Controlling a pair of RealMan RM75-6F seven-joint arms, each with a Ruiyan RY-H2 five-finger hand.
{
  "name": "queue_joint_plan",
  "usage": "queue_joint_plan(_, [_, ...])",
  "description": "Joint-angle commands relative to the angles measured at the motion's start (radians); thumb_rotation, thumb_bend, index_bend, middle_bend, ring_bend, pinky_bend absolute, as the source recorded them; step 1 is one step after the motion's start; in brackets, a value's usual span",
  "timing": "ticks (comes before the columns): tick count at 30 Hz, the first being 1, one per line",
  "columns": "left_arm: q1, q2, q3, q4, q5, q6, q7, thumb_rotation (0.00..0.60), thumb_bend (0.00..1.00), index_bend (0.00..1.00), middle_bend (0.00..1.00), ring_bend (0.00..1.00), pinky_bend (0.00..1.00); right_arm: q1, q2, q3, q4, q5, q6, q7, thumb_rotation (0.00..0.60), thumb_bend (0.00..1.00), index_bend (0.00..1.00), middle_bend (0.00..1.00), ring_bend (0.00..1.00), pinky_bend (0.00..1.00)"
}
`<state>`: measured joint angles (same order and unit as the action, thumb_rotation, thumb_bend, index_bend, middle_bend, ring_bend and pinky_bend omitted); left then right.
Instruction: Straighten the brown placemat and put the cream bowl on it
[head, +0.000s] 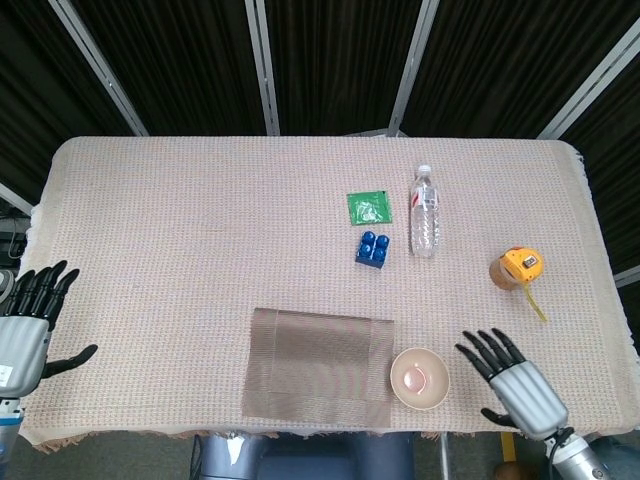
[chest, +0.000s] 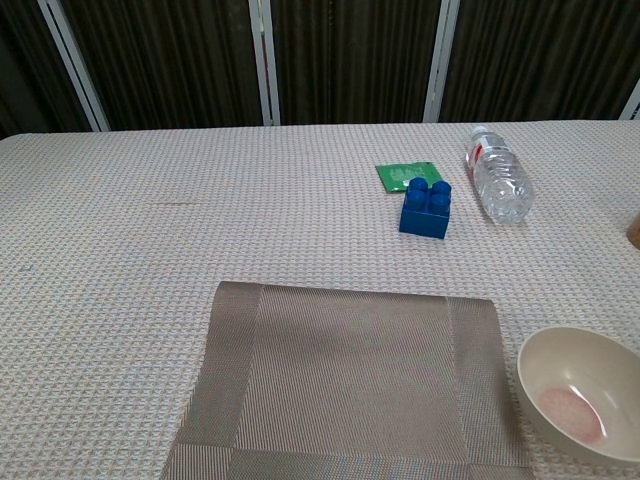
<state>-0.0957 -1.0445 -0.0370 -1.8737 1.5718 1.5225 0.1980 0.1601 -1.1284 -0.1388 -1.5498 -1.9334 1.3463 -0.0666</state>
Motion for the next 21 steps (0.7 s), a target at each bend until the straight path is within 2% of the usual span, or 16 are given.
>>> queue_joint_plan(1, [-0.002,-0.005,-0.005,0.000,-0.011,-0.002,0.010,0.600,0.00,0.00,0.00,0.00,0.00,0.039,-0.035,-0.038,0.045,-0.055,-0.054,-0.021,0.600,0.00,0.11,0.00,0.00,0.00])
queue_joint_plan(10, [-0.004,-0.016,-0.009,0.007,-0.029,-0.010,0.027,0.600,0.00,0.00,0.00,0.00,0.00,0.072,-0.120,-0.007,0.091,-0.021,-0.122,-0.081,0.600,0.00,0.19,0.00,0.00,0.00])
queue_joint_plan(13, [-0.003,-0.016,-0.011,0.006,-0.027,-0.005,0.025,0.600,0.00,0.00,0.00,0.00,0.00,0.080,-0.142,0.004,0.104,-0.007,-0.134,-0.101,0.600,0.01,0.31,0.00,0.00,0.00])
queue_joint_plan(15, [-0.003,-0.015,-0.012,0.006,-0.026,-0.003,0.023,0.600,0.00,0.00,0.00,0.00,0.00,0.086,-0.155,0.005,0.111,0.002,-0.145,-0.106,0.600,0.08,0.40,0.00,0.00,0.00])
queue_joint_plan(18, [-0.003,-0.014,-0.012,0.007,-0.031,-0.005,0.019,0.600,0.00,0.00,0.00,0.00,0.00,0.094,-0.176,0.007,0.122,0.016,-0.158,-0.102,0.600,0.27,0.53,0.00,0.00,0.00])
queue_joint_plan(21, [-0.003,-0.013,-0.013,0.007,-0.032,-0.005,0.016,0.600,0.00,0.00,0.00,0.00,0.00,0.100,-0.197,0.006,0.135,0.021,-0.154,-0.078,0.600,0.40,0.65,0.00,0.00,0.00])
